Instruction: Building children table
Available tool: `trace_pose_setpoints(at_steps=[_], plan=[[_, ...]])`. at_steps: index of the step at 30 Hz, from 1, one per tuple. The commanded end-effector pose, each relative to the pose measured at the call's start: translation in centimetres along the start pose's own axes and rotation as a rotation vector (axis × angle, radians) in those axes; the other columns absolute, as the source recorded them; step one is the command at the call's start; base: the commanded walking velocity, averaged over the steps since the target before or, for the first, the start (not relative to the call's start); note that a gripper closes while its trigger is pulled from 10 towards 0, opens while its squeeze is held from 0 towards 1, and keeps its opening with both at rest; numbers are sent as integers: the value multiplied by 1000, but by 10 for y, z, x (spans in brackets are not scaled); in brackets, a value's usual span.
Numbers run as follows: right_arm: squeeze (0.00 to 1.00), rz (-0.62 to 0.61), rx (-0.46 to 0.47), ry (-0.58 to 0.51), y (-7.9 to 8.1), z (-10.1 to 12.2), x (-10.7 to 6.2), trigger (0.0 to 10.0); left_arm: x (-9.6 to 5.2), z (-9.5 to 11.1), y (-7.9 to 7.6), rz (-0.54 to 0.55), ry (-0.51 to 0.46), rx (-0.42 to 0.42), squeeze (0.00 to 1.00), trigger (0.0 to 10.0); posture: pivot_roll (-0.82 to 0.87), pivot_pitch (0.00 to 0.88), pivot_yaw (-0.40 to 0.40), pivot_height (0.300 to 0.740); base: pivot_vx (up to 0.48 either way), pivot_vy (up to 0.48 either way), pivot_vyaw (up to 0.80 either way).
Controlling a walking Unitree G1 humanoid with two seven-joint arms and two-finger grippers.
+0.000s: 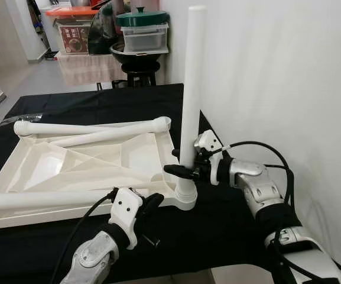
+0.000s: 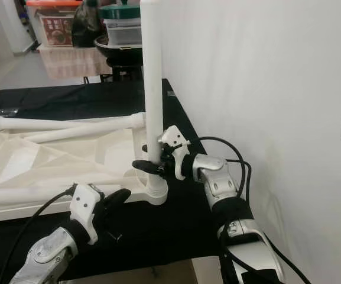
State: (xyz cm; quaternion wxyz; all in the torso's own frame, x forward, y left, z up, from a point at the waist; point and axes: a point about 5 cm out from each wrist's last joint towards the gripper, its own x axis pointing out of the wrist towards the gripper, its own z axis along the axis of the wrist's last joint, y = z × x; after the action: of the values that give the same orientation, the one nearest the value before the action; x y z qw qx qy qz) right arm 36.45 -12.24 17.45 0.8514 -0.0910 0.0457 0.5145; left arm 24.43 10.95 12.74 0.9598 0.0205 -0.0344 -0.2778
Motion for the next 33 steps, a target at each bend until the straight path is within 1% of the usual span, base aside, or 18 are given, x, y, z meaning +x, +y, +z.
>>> trace_pose_setpoints(at_steps=[1, 5, 9, 10, 11, 12, 13, 14, 15, 16, 18, 25, 26, 27, 28, 29, 30, 33], plan=[[0, 15, -23, 11, -3, 5, 1, 0, 1, -2, 0, 0, 3, 2, 0, 10000, 64, 0, -49, 740, 0, 0, 0], [0, -20, -17, -20, -8, 7, -4, 0, 1, -1, 0, 3, 1, -1, 0, 10000, 63, 0, -50, 740, 0, 0, 0], [0, -63, -36, -10, -6, -3, -8, 0, 1, -1, 1, 3, -1, -2, 0, 10000, 60, 0, -47, 740, 0, 0, 0], [0, -168, -3, 0, -2, -13, -5, 0, 1, 0, 1, 1, -2, -3, 0, 10000, 53, 0, -45, 740, 0, 0, 0], [0, -168, -3, 0, -2, -13, -5, 0, 1, 0, 1, 1, -2, -3, 0, 10000, 53, 0, -45, 740, 0, 0, 0], [0, -246, 21, 9, 1, -19, -4, 0, 1, 0, 1, 0, -2, -4, 0, 10000, 53, 0, -45, 740, 0, 0, 0], [0, -562, 110, 1, 0, -28, 0, 0, 1, 0, 3, 1, -2, -4, 0, 10000, 31, 2, -32, 740, 0, 0, 0], [0, -660, 232, 42, 26, -44, 9, 0, 1, 1, 4, 2, -3, -4, 0, 10000, 23, 6, -24, 740, 0, 0, 0], [0, -699, 258, 28, 45, -44, 16, 0, 1, 1, 5, 2, -4, -4, 0, 10000, 23, 6, -24, 740, 0, 0, 0], [0, -699, 258, 28, 45, -44, 16, 0, 1, 1, 5, 2, -4, -4, 0, 10000, 23, 6, -24, 740, 0, 0, 0], [0, -657, 181, -13, 61, -31, 29, 0, 3, 0, 7, -3, -2, -2, 0, 10000, 5, 0, -6, 740, 0, 0, 0], [0, -669, 210, 14, 47, -39, 29, 0, 6, -1, 8, -7, 1, -1, 0, 10000, 23, 0, -22, 740, 0, 0, 0], [0, -699, 191, 36, 44, -39, 28, 5176, 7, 0, 8, -1, -2, 1, 0, 10000, 20, 0, -23, 740, 0, 0, 0], [0, -699, 191, 36, 44, -39, 28, 5176, 7, 0, 8, -1, -2, 1, 0, 10000, 20, 0, -23, 740, 0, 0, 0], [0, -703, 209, 28, 41, -37, 27, 10000, 7, 0, 9, 9, -4, 3, 0, 10000, 21, 0, -24, 740, 0, 0, 0], [1000, -709, 227, 11, 38, -31, 25, 10000, 8, 0, 9, 16, -5, 2, 0, 10000, 22, 0, -25, 740, 0, 0, 0], [1000, -679, 239, -23, 35, -23, 23, 10000, 8, 0, 9, 19, -5, 1, 0, 10000, 23, 0, -27, 740, 0, 0, 0], [1000, -660, 247, -44, 34, -16, 22, 10000, 8, 0, 9, 20, -5, 0, 0, 10000, 23, 0, -27, 740, 0, 0, 0]])
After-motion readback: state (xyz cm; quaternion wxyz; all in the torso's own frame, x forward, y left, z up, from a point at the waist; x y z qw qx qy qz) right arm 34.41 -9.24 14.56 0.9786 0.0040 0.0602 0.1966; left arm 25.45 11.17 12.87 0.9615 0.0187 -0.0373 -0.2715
